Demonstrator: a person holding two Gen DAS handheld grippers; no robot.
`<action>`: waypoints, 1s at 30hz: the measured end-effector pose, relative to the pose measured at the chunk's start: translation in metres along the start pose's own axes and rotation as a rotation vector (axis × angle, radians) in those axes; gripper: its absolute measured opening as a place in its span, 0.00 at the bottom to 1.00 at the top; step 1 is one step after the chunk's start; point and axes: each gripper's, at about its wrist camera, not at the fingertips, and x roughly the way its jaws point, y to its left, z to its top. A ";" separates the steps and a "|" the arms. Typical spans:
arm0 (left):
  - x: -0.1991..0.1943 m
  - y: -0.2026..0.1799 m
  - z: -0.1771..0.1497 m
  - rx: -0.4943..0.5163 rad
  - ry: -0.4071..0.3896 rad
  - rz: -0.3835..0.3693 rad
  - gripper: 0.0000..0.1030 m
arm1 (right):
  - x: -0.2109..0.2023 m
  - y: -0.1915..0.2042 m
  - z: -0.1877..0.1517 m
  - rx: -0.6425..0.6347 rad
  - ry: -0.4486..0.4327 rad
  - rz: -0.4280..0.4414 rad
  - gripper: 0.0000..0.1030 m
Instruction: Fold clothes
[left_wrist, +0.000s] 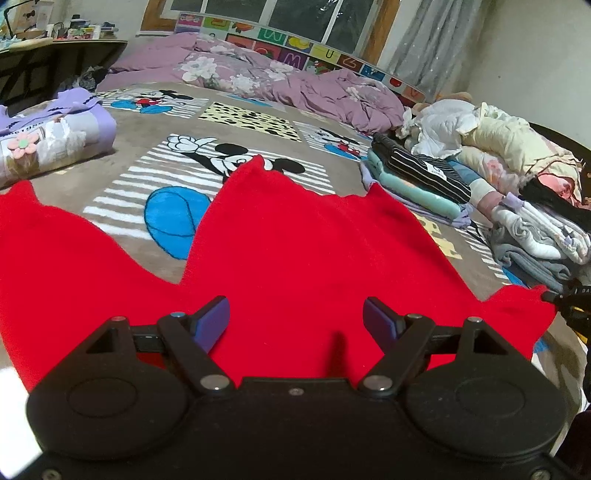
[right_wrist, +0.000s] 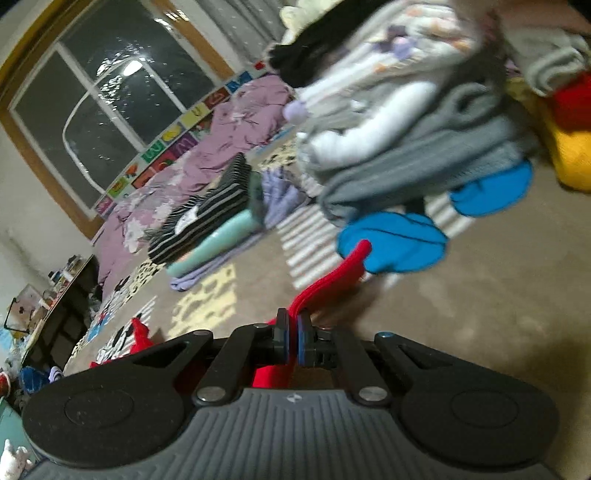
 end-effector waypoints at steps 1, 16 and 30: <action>0.000 -0.001 0.000 0.003 0.001 -0.003 0.77 | 0.001 0.000 0.000 -0.005 0.001 -0.001 0.06; 0.004 -0.011 -0.002 0.056 0.004 -0.024 0.77 | 0.018 0.029 0.020 -0.247 0.002 -0.010 0.06; 0.006 -0.020 -0.004 0.081 0.005 -0.046 0.77 | 0.003 0.002 -0.038 -0.001 0.149 0.001 0.53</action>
